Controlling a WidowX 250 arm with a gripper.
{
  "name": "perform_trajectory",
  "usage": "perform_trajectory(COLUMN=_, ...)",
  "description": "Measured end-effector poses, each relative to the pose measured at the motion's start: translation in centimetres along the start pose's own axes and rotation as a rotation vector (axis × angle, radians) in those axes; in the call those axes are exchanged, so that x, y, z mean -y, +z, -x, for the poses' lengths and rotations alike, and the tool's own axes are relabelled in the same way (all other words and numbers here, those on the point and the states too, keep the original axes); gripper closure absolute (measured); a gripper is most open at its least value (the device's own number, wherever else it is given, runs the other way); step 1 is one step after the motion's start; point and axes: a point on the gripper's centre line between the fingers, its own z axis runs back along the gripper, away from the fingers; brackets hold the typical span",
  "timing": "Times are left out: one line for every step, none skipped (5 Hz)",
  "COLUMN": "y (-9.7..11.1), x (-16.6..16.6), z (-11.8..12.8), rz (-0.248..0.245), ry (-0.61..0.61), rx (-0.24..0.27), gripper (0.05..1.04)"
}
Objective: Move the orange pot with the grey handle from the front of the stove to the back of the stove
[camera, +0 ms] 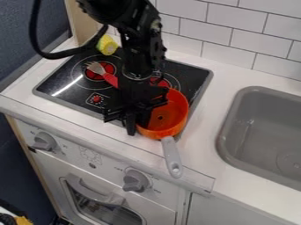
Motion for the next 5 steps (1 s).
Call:
perform_trajectory(y=0.1, x=0.1, z=0.1, rz=0.006, ry=-0.013, rx=-0.004, gripper=0.990)
perform_trajectory(y=0.5, x=0.2, z=0.4, rz=0.023, ry=-0.016, rx=-0.018, gripper=0.998)
perform_trajectory(y=2.4, x=0.2, z=0.7, rz=0.058, ry=-0.003, rx=-0.059, gripper=1.006)
perform_trajectory(y=5.6, x=0.7, z=-0.6, rz=0.147, ry=0.049, rx=-0.083, gripper=1.011)
perform_trajectory(y=7.9, x=1.9, z=-2.0, rz=0.217, ry=0.081, rx=-0.085, gripper=1.011)
